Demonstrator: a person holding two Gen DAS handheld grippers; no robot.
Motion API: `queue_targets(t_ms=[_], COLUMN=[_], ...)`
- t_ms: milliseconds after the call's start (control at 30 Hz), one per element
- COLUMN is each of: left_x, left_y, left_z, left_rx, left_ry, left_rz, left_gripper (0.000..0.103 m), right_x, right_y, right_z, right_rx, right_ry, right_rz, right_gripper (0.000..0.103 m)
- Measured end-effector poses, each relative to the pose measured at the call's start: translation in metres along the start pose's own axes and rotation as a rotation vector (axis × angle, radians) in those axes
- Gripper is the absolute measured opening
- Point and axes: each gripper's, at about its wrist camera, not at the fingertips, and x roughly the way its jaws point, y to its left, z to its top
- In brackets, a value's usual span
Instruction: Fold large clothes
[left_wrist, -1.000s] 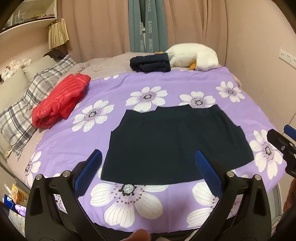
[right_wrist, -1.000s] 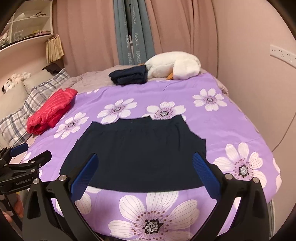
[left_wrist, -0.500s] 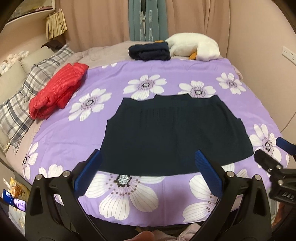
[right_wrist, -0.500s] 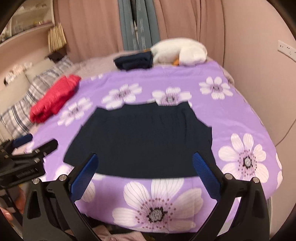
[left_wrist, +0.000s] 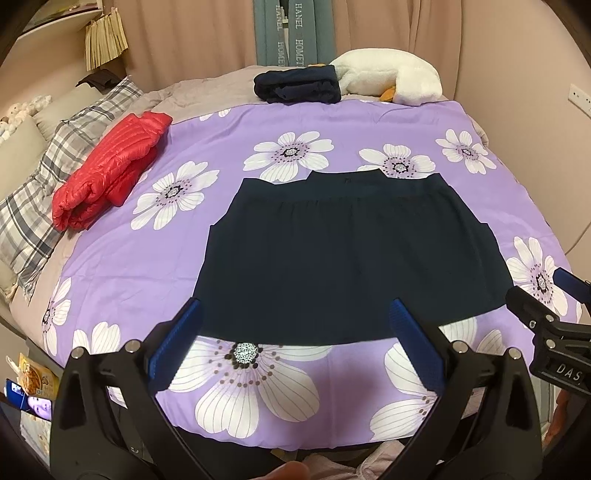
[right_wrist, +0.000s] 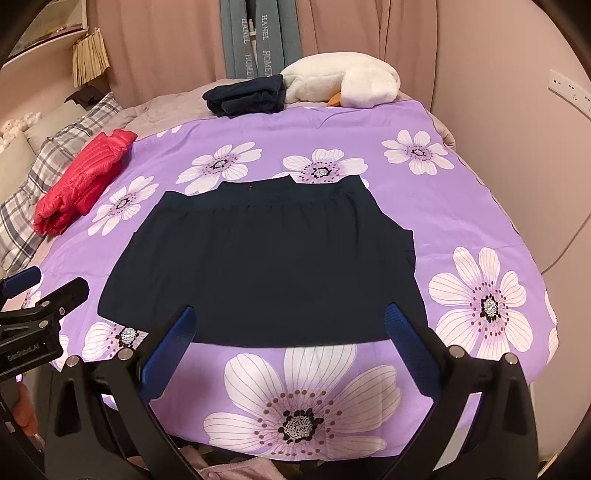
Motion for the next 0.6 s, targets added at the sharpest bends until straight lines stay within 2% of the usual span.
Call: queue_targets(t_ms=[600], left_x=[0.011], left_y=[0.005], left_z=[-0.001], left_rx=[-0.01], left_ry=[0.027], left_rz=[0.004], left_gripper=[0.101], right_x=[0.009], right_y=[-0.007], right_z=[0.002], right_rx=[0.017], right_ry=[0.015], right_rz=[-0.037], right_gripper=[0.102])
